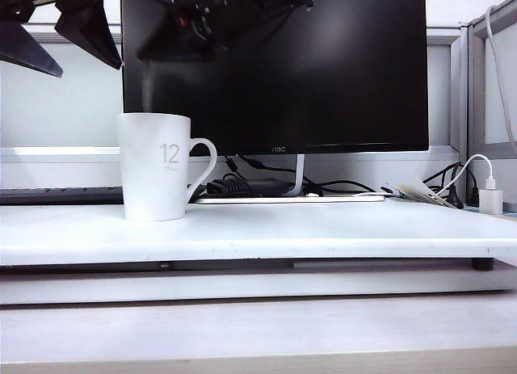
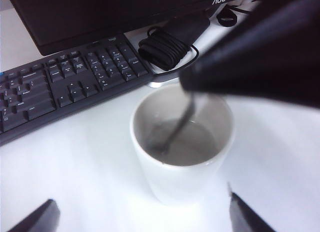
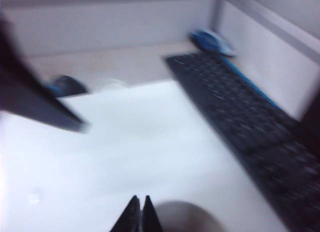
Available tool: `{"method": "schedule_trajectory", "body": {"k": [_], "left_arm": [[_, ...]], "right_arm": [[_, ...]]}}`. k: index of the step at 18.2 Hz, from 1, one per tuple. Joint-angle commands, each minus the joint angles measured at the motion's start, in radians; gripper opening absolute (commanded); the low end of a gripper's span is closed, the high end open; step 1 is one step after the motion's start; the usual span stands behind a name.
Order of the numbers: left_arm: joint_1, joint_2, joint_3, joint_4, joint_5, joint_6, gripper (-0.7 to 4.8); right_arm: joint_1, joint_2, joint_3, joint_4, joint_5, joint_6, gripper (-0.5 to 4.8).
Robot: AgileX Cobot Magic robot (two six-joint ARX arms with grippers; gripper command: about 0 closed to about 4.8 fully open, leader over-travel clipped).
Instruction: Pick up a spoon and stir the liquid in the cup.
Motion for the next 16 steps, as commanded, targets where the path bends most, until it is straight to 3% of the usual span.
{"method": "schedule_trajectory", "body": {"k": [1,4,6,7,9,11,14,16], "left_arm": [[0.002,-0.002,0.001,0.009,-0.003,0.001,4.79],[0.002,-0.002,0.001,0.008,-0.003,0.001,4.79],[0.002,-0.002,0.001,0.006,-0.003,0.0,4.79],[0.002,-0.002,0.001,0.006,-0.003,0.0,4.79],[0.002,-0.002,0.001,0.006,-0.003,0.0,4.79],[0.002,-0.002,0.001,0.006,-0.003,0.0,4.79],[0.002,-0.002,0.001,0.006,-0.003,0.001,4.79],[0.002,-0.002,0.001,0.006,-0.003,0.001,4.79]], "right_arm": [[0.0,-0.005,0.002,-0.095,-0.036,-0.003,-0.06],[-0.003,-0.005,0.002,-0.198,0.048,-0.037,-0.06],[-0.002,-0.005,0.002,-0.191,0.259,-0.038,-0.06],[-0.002,-0.005,0.002,-0.158,0.307,-0.038,-0.06],[-0.002,-0.005,0.002,-0.077,0.281,-0.037,-0.06],[-0.002,-0.005,0.002,-0.007,0.123,-0.035,-0.06],[0.001,-0.006,0.002,-0.022,-0.01,-0.028,-0.06],[0.001,-0.007,0.002,-0.069,-0.027,-0.028,-0.06]]}}
